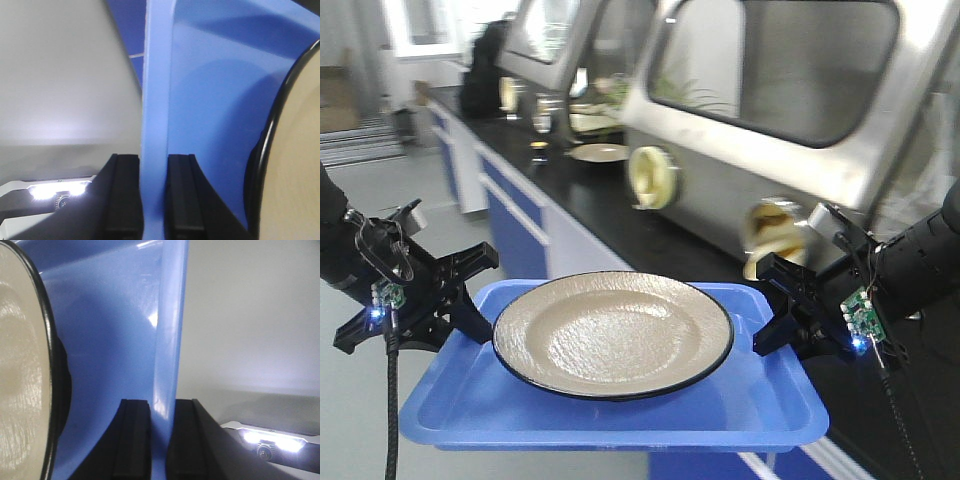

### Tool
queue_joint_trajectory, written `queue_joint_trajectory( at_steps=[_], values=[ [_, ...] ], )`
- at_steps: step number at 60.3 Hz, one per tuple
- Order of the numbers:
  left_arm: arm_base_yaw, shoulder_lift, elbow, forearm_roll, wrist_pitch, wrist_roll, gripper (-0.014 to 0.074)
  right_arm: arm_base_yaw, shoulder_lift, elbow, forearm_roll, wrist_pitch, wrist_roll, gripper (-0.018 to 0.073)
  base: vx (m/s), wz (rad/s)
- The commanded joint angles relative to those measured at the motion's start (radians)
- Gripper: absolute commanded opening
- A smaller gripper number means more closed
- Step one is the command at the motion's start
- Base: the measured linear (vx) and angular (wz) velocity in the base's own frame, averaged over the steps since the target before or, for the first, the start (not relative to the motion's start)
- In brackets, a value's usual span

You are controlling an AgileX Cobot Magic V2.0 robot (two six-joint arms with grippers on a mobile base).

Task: Place disk in tray to left cabinet
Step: 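Hold the tray level with both grippers while the base turns away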

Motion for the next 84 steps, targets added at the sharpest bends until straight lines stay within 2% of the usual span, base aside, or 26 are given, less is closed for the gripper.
queue_joint_trajectory(
  at_steps=[1,38,84],
  values=[
    [-0.023,-0.063,-0.038,-0.153,-0.001,-0.025,0.0,0.015,-0.055,-0.038,0.145,-0.024,-0.006,-0.0004,-0.02,0.74],
    [-0.023,-0.063,-0.038,-0.153,-0.001,-0.025,0.0,0.015,-0.055,-0.038,0.144,-0.024,-0.006,-0.0004,0.07,0.6],
    [-0.024,-0.063,-0.038,-0.153,-0.001,-0.025,0.0,0.015,-0.055,-0.038,0.145,-0.021,-0.006,-0.0004,0.31,0.24]
  ],
)
